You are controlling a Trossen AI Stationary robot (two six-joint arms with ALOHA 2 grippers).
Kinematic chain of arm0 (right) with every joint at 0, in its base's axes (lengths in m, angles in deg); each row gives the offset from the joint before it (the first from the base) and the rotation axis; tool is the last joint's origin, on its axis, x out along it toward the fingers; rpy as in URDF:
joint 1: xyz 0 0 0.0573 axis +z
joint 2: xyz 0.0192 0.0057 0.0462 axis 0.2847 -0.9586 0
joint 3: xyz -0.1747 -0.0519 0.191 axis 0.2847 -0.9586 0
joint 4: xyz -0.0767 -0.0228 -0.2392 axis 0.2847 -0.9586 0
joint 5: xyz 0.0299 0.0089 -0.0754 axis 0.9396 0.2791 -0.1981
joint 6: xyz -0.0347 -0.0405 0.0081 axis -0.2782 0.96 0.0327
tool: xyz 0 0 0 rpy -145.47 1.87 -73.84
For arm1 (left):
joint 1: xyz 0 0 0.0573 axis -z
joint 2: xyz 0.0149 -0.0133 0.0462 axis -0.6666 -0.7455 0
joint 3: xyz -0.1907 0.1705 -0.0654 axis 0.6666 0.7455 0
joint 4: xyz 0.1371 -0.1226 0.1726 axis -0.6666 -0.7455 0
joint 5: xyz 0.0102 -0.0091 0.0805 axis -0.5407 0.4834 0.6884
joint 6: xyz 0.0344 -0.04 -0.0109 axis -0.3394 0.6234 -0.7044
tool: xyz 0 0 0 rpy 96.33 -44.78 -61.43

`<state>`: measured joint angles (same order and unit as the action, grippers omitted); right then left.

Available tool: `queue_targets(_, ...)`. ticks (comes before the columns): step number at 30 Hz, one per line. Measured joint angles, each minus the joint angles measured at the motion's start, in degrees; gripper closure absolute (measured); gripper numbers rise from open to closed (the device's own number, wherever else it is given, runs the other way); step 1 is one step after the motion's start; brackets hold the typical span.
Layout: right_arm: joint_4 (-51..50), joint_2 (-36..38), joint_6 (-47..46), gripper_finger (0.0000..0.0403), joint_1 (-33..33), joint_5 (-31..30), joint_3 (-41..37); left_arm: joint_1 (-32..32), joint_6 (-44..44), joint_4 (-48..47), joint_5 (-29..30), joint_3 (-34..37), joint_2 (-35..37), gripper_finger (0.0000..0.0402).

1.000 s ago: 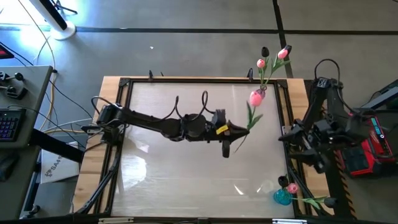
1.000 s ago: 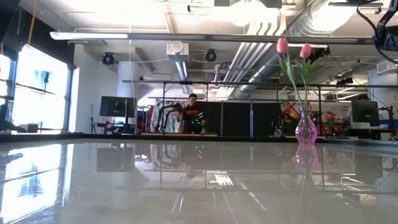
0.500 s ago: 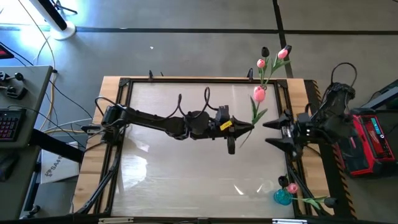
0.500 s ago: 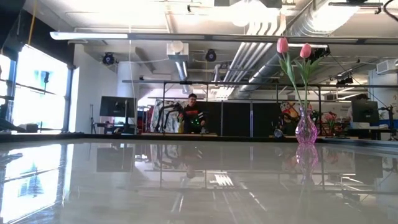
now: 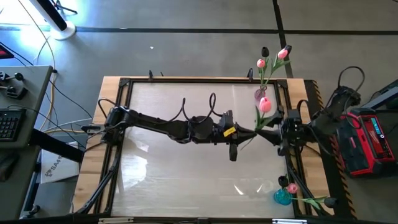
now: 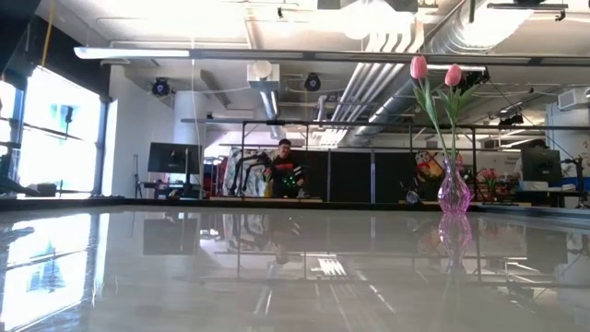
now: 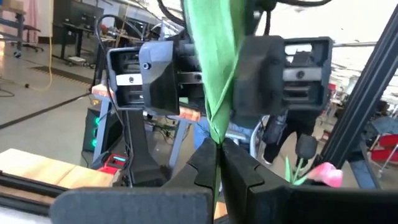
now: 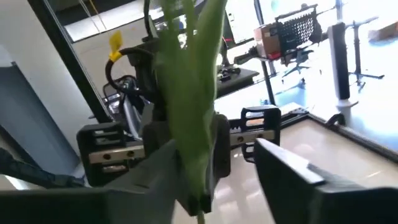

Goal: Sort flowers into vase by color
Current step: Put the pink flower into the blue vase

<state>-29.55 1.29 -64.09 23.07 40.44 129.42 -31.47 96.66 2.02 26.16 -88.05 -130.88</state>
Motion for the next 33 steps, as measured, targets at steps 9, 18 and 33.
queue_targets(9,-3.8,-0.8,-2.0,0.0373,-3.3,11.4,0.0,0.6,0.2,-4.6,-0.3,0.0,0.0,0.0401)
queue_targets(18,-13.3,0.0,-5.9,0.0398,-3.5,16.5,1.4,1.1,3.6,-14.2,-0.2,0.0,0.0,0.037)
queue_targets(33,-45.5,0.3,-15.6,0.0402,0.9,30.8,13.6,3.4,14.1,-34.1,11.2,0.0,0.0,0.0342)
